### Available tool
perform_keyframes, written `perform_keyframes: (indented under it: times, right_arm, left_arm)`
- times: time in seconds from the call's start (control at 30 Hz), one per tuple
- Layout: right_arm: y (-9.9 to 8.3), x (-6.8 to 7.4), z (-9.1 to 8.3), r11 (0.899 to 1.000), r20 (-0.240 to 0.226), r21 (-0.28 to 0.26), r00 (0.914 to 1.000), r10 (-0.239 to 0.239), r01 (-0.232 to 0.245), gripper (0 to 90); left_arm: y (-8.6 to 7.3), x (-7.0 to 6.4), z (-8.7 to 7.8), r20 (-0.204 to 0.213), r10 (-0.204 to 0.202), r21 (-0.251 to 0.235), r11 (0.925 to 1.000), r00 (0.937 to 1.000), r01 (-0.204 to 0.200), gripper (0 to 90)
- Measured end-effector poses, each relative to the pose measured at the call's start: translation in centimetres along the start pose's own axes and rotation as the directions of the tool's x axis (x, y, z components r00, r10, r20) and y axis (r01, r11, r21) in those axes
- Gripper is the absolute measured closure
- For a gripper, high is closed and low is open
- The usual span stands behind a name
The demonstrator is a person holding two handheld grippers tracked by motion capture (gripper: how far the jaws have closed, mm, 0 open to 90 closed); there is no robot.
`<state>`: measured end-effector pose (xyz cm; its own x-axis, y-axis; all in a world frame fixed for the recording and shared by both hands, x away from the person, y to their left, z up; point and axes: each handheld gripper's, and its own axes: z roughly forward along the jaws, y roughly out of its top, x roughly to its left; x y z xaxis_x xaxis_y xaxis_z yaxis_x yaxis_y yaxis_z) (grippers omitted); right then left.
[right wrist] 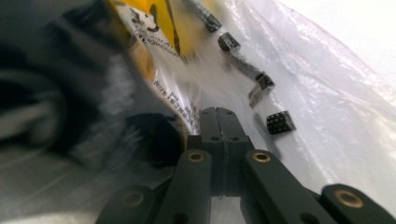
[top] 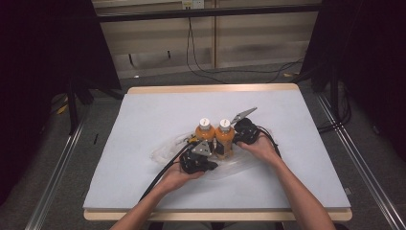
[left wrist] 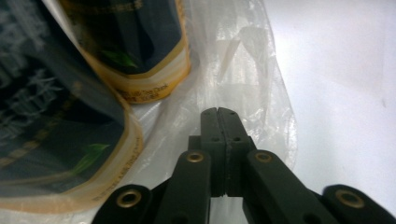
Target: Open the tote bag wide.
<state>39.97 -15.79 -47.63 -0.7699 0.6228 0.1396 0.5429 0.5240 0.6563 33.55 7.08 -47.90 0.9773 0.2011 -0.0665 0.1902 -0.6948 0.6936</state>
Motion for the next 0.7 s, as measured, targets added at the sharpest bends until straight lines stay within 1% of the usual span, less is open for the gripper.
perform_keyframes:
  times: [0.03, 0.07, 0.13, 0.17, 0.2, 0.3, 0.33, 0.4, 0.47, 0.5, 0.53, 0.57, 0.6, 0.63, 0.67, 0.7]
  right_arm:
    - [0.0, 0.0, 0.0, 1.0, 0.0, 0.0, 1.0, 0.0, 0.0, 90.0]
    - [0.0, -0.3, 0.2, 1.0, 0.014, 0.005, 0.9998, 0.016, -0.016, 90.0]
    - [-0.1, -0.5, 0.3, 1.0, 0.006, 0.001, 0.9997, 0.022, -0.022, 90.0]
    - [0.0, -0.6, 0.3, 1.0, 0.005, 0.004, 0.9996, 0.028, -0.028, 90.0]
    - [0.2, -0.6, 0.4, 1.0, 0.006, 0.013, 0.9996, 0.028, -0.028, 90.0]
    - [0.3, -0.8, 0.5, 1.0, 0.009, 0.014, 0.9997, 0.023, -0.023, 90.0]
    - [0.5, -0.8, 0.6, 0.999, 0.012, 0.017, 0.9995, 0.029, -0.029, 90.0]
    - [0.6, -0.9, 0.7, 0.999, 0.011, 0.012, 0.9993, 0.035, -0.035, 90.0]
    - [0.6, -1.0, 0.8, 0.999, 0.013, 0.011, 0.9993, 0.035, -0.035, 90.0]
    - [0.8, -1.0, 0.9, 0.999, 0.021, 0.017, 0.9991, 0.036, -0.037, 90.0]
    - [0.8, -1.0, 0.9, 0.999, 0.021, 0.017, 0.9991, 0.036, -0.037, 90.0]
    - [0.8, -1.1, 0.9, 0.999, 0.015, 0.016, 0.999, 0.041, -0.042, 90.0]
    - [1.0, -1.2, 1.0, 0.999, 0.019, 0.014, 0.9988, 0.045, -0.045, 90.0]
    - [1.1, -1.3, 1.1, 0.999, 0.021, 0.016, 0.9987, 0.047, -0.047, 90.0]
    - [1.3, -1.3, 1.1, 0.999, 0.031, 0.021, 0.9988, 0.039, -0.039, 90.0]
    - [1.3, -1.3, 1.1, 0.999, 0.031, 0.021, 0.9988, 0.039, -0.039, 90.0]
  left_arm:
    - [0.0, 0.0, 0.0, 0.0, 0.0, 0.0, 1.0, 1.0, 0.0, 90.0]
    - [0.0, 0.0, 0.0, 0.0, 0.008, 0.003, 1.0, 1.0, -0.008, 90.0]
    - [0.0, -0.1, 0.0, -0.007, 0.01, -0.002, 0.9999, 0.9999, -0.01, 90.0]
    - [0.0, -0.2, 0.0, -0.005, 0.016, 0.007, 0.9998, 0.9999, -0.016, 90.0]
    - [0.0, -0.2, 0.0, 0.01, 0.013, 0.006, 0.9999, 0.9999, -0.013, 90.0]
    - [0.0, -0.3, 0.1, 0.013, 0.007, -0.003, 1.0, 0.9999, -0.007, 90.0]
    - [0.0, -0.3, 0.0, 0.025, 0.004, -0.001, 1.0, 0.9997, -0.004, 90.0]
    - [0.0, -0.4, 0.0, 0.036, 0.005, -0.001, 1.0, 0.9994, -0.005, 90.0]
    - [-0.1, -0.5, 0.1, 0.031, 0.009, -0.006, 0.9999, 0.9995, -0.009, 90.0]
    - [0.1, -0.6, -0.1, 0.029, 0.015, 0.025, 0.9996, 0.9995, -0.016, 90.0]
    - [0.1, -0.6, -0.1, 0.029, 0.015, 0.025, 0.9996, 0.9995, -0.016, 90.0]
    - [0.0, -0.6, 0.0, 0.039, 0.014, 0.005, 0.9999, 0.9991, -0.015, 90.0]
    - [0.0, -0.8, 0.1, 0.032, 0.019, -0.001, 0.9998, 0.9993, -0.019, 90.0]
    - [0.0, -0.9, 0.0, 0.034, 0.016, 0.01, 0.9998, 0.9993, -0.016, 90.0]
    - [0.0, -1.1, 0.1, 0.038, 0.016, 0.003, 0.9999, 0.9992, -0.016, 90.0]
    - [0.0, -1.1, 0.1, 0.038, 0.016, 0.003, 0.9999, 0.9992, -0.016, 90.0]
